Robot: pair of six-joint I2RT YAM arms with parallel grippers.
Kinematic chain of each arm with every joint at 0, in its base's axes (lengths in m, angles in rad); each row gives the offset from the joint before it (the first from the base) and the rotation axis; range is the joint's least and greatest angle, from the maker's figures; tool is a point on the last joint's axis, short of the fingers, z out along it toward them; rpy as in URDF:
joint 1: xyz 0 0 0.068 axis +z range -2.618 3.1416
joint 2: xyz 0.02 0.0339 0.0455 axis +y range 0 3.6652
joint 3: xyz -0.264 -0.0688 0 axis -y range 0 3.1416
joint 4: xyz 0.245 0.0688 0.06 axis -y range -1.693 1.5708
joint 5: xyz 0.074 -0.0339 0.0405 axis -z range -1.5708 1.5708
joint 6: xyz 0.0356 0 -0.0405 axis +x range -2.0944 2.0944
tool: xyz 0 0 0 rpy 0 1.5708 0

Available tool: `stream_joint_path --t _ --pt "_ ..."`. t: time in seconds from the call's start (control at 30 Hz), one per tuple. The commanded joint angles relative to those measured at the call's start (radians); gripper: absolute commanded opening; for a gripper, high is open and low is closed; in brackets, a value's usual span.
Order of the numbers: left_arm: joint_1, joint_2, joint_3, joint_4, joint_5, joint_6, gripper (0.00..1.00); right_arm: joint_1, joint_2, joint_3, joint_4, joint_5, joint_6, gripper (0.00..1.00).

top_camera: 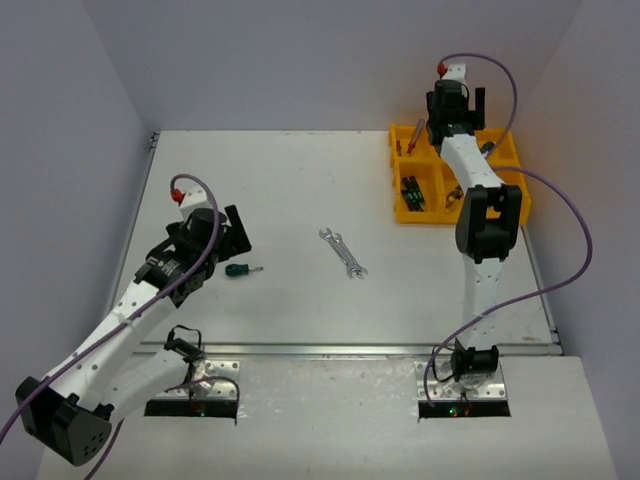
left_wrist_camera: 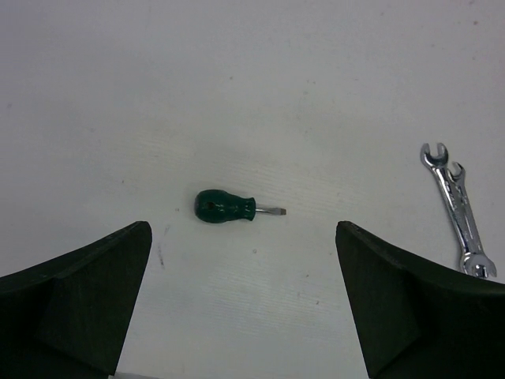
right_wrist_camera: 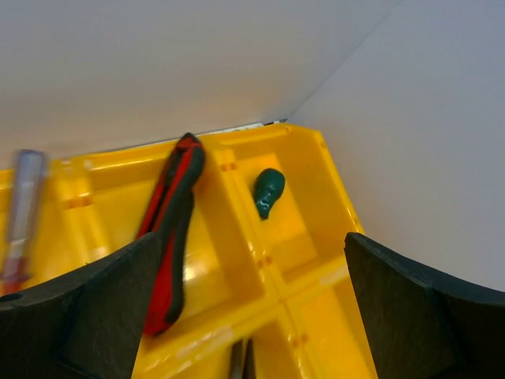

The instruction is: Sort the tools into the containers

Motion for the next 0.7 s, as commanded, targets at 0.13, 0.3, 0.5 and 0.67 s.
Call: stream_joint_path --t 0.13,0.3,0.5,0.67 --pt "0.012 0.187 0.160 -0.321 -0.191 -0.609 1.00 0.330 -0.437 -0.223 -0.456 0.089 0.333 0.99" --pt "0.016 0.279 0.132 -0.292 -0.151 -0.785 1.00 0.349 -0.714 -0.582 -0.471 -0.340 0.627 0.99" --pt "0.031 0.513 0.165 -0.309 -0.144 -0.931 0.94 0.384 -0.981 -0.978 -0.357 -0.631 0.691 0.99" --pt "0.037 0.656 0.188 -0.313 -0.157 -1.005 0.87 0.404 -1.122 -1.170 -0.279 -0.769 0.721 0.99"
